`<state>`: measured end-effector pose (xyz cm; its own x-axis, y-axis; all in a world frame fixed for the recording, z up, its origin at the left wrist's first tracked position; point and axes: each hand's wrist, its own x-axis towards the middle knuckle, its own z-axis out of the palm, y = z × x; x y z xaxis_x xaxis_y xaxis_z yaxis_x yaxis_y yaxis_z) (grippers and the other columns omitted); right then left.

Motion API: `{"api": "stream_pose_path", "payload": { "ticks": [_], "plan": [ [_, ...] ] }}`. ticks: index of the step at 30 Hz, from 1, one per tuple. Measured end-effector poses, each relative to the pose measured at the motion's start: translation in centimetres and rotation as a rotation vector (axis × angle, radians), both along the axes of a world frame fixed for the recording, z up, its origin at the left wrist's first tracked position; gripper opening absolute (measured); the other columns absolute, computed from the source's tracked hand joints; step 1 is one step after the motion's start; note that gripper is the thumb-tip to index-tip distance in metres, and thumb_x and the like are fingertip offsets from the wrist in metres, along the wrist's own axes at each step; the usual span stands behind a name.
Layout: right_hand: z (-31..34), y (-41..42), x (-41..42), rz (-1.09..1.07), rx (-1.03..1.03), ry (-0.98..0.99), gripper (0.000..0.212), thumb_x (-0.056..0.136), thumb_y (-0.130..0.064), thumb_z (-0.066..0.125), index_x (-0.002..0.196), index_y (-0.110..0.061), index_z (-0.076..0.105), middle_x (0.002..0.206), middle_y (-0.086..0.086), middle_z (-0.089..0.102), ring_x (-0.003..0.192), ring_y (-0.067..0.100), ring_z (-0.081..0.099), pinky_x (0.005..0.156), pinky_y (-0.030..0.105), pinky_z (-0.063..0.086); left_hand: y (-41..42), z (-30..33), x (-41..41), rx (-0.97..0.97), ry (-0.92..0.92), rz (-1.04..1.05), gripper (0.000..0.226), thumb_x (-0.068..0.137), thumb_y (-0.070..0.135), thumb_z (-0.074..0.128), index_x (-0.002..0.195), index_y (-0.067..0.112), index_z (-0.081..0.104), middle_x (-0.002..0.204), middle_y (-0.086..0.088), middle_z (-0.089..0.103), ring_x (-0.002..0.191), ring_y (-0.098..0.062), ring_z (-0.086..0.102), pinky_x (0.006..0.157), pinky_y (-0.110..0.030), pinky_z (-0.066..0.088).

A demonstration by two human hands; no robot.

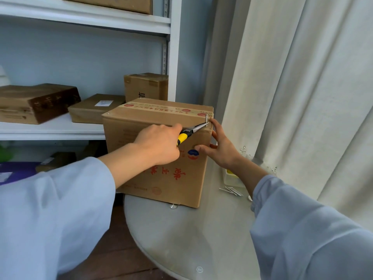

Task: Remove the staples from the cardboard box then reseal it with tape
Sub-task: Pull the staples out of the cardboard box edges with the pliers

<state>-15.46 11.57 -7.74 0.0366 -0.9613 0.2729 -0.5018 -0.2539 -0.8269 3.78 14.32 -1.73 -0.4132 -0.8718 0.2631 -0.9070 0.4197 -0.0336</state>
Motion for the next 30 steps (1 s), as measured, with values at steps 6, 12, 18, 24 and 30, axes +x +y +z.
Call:
{"api": "stream_pose_path", "payload": {
  "ticks": [6, 12, 18, 24, 30],
  "plan": [
    [0.1, 0.1, 0.3, -0.014, 0.018, 0.024, 0.093, 0.085, -0.031, 0.07, 0.15, -0.038, 0.005, 0.148, 0.002, 0.039, 0.135, 0.029, 0.039, 0.108, 0.051, 0.039, 0.6, 1.1, -0.4, 0.008, -0.022, 0.038, 0.026, 0.087, 0.019, 0.051, 0.112, 0.018, 0.044, 0.07, -0.001, 0.042, 0.071, -0.023, 0.047, 0.052, -0.027, 0.034],
    [0.5, 0.5, 0.6, -0.014, 0.034, 0.03, 0.092, 0.086, -0.027, 0.069, 0.149, -0.038, 0.003, 0.146, 0.003, 0.04, 0.133, 0.027, 0.041, 0.108, 0.049, 0.041, 1.7, 1.9, -0.6, -0.152, -0.159, 0.065, 0.032, 0.088, 0.018, 0.05, 0.119, 0.015, 0.042, 0.069, -0.002, 0.042, 0.072, -0.025, 0.049, 0.058, -0.032, 0.04],
    [0.8, 0.6, 0.7, -0.04, 0.042, 0.062, 0.093, 0.085, -0.029, 0.071, 0.149, -0.037, 0.004, 0.144, 0.004, 0.044, 0.131, 0.03, 0.045, 0.107, 0.05, 0.041, 1.8, 1.4, -0.7, -0.138, -0.146, 0.088, 0.028, 0.088, 0.017, 0.05, 0.115, 0.015, 0.041, 0.068, -0.002, 0.041, 0.071, -0.025, 0.049, 0.058, -0.031, 0.041],
    [0.8, 0.5, 0.6, -0.033, 0.045, 0.058, 0.095, 0.085, -0.031, 0.07, 0.15, -0.036, 0.002, 0.146, 0.004, 0.04, 0.133, 0.03, 0.042, 0.107, 0.05, 0.041, 1.3, 1.8, -0.3, -0.118, -0.113, 0.067, 0.029, 0.088, 0.017, 0.05, 0.116, 0.017, 0.042, 0.067, -0.001, 0.039, 0.072, -0.025, 0.049, 0.058, -0.031, 0.04],
    [0.6, 0.5, 0.6, -0.036, 0.047, 0.052, 0.095, 0.085, -0.031, 0.071, 0.15, -0.037, 0.002, 0.146, 0.004, 0.041, 0.132, 0.03, 0.043, 0.106, 0.051, 0.042, 1.1, 1.2, -0.2, -0.075, -0.061, 0.081, 0.027, 0.087, 0.018, 0.051, 0.112, 0.018, 0.042, 0.068, -0.001, 0.042, 0.073, -0.025, 0.051, 0.057, -0.031, 0.04]
  ]
}}
